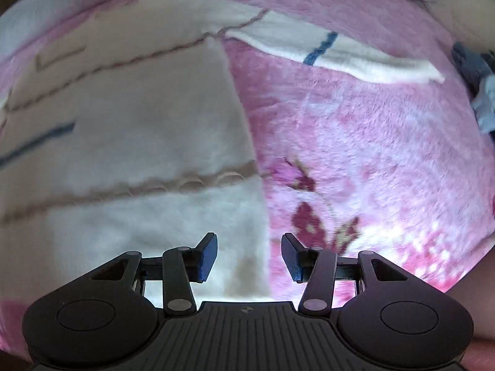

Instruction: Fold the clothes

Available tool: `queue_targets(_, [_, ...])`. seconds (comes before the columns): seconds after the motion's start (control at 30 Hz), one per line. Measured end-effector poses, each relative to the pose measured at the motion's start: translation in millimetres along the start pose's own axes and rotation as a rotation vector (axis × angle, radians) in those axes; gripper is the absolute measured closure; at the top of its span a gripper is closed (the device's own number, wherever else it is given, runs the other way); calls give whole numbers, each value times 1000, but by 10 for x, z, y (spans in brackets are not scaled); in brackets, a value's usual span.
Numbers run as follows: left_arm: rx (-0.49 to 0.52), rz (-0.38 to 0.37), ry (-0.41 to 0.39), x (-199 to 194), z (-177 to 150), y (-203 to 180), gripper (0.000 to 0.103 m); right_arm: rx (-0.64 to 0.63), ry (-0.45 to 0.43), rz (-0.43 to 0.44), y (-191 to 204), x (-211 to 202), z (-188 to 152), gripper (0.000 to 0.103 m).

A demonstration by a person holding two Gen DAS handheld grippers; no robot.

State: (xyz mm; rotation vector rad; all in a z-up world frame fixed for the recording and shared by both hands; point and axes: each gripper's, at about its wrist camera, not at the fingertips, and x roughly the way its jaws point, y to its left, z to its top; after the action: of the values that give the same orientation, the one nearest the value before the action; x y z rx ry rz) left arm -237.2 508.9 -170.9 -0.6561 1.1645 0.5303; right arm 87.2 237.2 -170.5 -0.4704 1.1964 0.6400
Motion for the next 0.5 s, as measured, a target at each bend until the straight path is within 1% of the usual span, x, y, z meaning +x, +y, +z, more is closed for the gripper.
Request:
queue_targets(0.07, [-41, 18, 95, 166, -58, -14, 82, 60, 85, -4, 38, 154, -107, 53])
queue_targets(0.1, [-40, 28, 112, 157, -104, -50, 81, 86, 134, -11, 31, 209, -171, 53])
queue_targets(0.13, [-24, 35, 109, 89, -129, -103, 81, 118, 133, 2, 4, 165, -230, 53])
queue_targets(0.23, [-7, 32, 119, -132, -132, -246, 81, 187, 159, 54, -128, -54, -230, 53])
queue_targets(0.37, [-28, 24, 24, -489, 51, -514, 81, 245, 11, 100, -504, -493, -32, 53])
queue_targets(0.5, [-12, 11, -97, -687, 351, -1020, 81, 212, -123, 119, -1103, -642, 259, 53])
